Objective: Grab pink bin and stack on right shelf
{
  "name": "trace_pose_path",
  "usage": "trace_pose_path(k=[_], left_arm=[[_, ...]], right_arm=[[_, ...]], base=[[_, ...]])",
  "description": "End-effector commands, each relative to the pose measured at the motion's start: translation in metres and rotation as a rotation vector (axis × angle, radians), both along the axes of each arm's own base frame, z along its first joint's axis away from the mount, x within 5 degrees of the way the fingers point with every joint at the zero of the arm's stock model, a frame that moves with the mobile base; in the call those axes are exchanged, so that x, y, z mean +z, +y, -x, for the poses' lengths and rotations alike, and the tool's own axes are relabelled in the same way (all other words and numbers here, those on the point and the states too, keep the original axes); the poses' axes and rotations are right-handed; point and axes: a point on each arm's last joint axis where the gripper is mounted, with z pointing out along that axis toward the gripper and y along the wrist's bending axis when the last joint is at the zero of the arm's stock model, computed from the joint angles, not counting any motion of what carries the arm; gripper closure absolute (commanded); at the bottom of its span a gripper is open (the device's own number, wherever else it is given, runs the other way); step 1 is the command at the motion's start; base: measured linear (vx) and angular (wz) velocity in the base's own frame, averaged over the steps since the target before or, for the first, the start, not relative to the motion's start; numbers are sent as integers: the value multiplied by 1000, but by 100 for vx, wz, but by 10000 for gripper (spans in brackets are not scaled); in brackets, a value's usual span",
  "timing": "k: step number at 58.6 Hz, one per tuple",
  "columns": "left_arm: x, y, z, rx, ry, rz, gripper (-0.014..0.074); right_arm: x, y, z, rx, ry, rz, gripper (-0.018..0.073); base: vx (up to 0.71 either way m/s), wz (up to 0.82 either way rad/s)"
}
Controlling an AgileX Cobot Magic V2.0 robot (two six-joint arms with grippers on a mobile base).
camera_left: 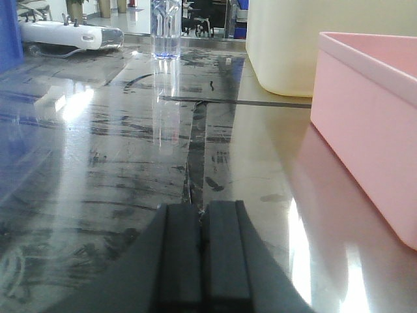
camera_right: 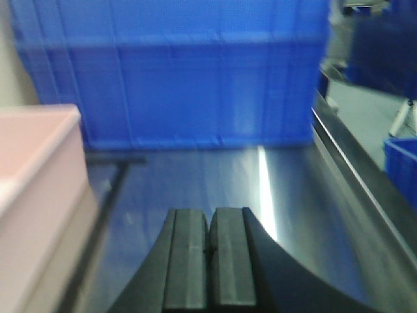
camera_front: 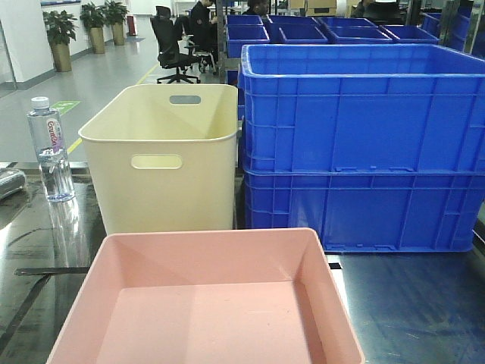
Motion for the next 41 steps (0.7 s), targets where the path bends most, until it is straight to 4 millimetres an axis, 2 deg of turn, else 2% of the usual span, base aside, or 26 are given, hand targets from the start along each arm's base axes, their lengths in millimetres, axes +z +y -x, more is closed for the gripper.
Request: trace_pose_path(k=[1, 8, 14, 41], left_arm=[[3, 0, -2, -2, -50, 3, 604], [3, 0, -2, -2, -50, 3, 604], [3, 0, -2, -2, -50, 3, 604], [3, 0, -2, -1, -50, 3, 604]], right_arm=[[-21, 0, 12, -4, -101, 19, 571], [-62, 0, 22, -3, -92, 19, 571], [-84, 0, 27, -2, -118, 19, 571], [-87, -1, 27, -6, -69, 17, 571]], base=[[0, 0], [0, 0], [0, 0], [0, 0]])
